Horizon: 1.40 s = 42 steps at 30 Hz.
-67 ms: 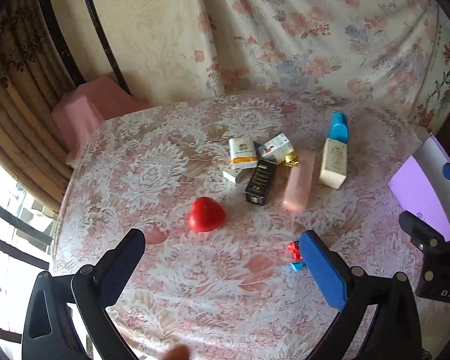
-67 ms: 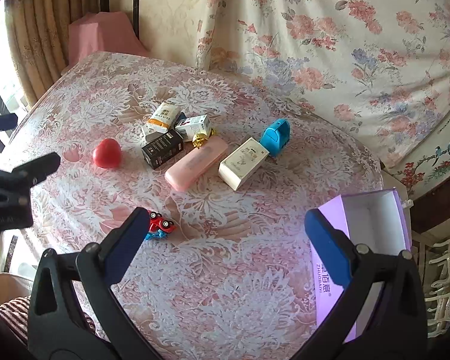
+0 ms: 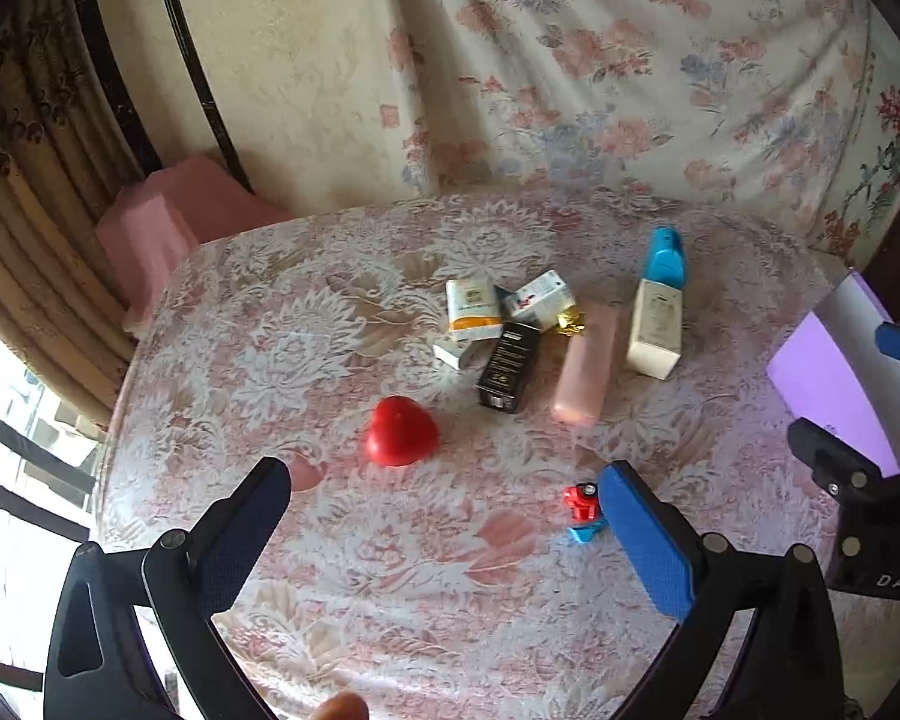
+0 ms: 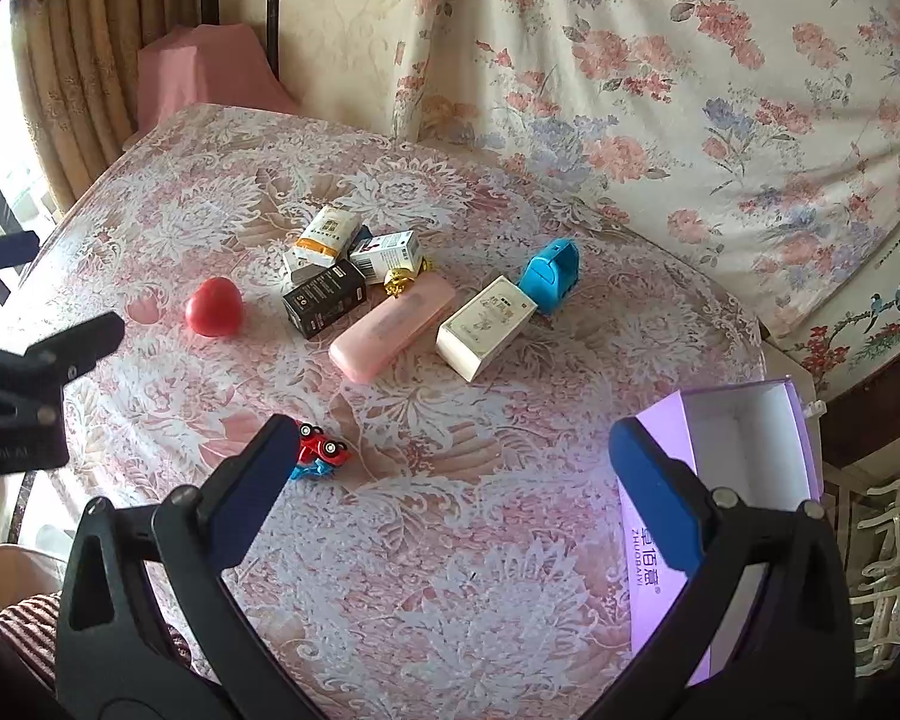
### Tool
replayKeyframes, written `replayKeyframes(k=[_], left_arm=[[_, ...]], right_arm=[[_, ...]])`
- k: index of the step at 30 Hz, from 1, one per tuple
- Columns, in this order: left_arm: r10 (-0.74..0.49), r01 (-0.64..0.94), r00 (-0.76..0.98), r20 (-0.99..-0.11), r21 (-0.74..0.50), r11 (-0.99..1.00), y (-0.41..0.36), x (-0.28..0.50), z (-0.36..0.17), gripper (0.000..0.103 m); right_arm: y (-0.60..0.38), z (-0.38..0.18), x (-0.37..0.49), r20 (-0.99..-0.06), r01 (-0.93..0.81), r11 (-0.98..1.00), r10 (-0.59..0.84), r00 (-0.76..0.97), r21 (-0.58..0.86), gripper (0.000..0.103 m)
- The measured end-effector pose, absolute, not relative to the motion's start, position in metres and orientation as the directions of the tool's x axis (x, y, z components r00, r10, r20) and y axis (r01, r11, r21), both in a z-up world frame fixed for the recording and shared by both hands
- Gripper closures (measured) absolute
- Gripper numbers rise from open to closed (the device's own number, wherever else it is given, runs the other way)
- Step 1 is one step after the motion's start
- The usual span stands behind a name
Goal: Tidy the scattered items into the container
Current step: 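Move both tools toward the red heart and the red toy car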
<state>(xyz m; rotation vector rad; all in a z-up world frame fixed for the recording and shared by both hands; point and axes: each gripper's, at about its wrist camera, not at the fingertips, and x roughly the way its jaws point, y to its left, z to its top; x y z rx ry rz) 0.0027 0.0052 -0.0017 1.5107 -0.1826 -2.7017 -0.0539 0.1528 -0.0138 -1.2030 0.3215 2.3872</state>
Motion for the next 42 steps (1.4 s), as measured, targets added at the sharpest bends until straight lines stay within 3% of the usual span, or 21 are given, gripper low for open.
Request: replayKeyframes(k=[6, 13, 42], left_arm=[[-0.05, -0.015, -0.572, -0.819, 0.07, -0.997, 0.018, 0.012, -0.007, 0.0], [-0.003, -0.021, -0.53, -0.848, 0.017, -1.0, 0.014, 0.004, -0.005, 0.0], [0.053, -0.004, -0.519, -0.853, -0.06, -0.998, 0.014, 0.001, -0.018, 0.0]], right_arm=[[0.158, -0.013, -0.05, -0.802, -0.485, -0.875, 0.275, -0.531, 0.021, 0.0], [0.155, -0.017, -0.05, -0.801, -0.476, -0.88, 0.279, -0.53, 0.008, 0.0], [0.161, -0.026, -0.058, -0.816, -0.449, -0.894, 0.255, -0.519, 0.007, 0.0]])
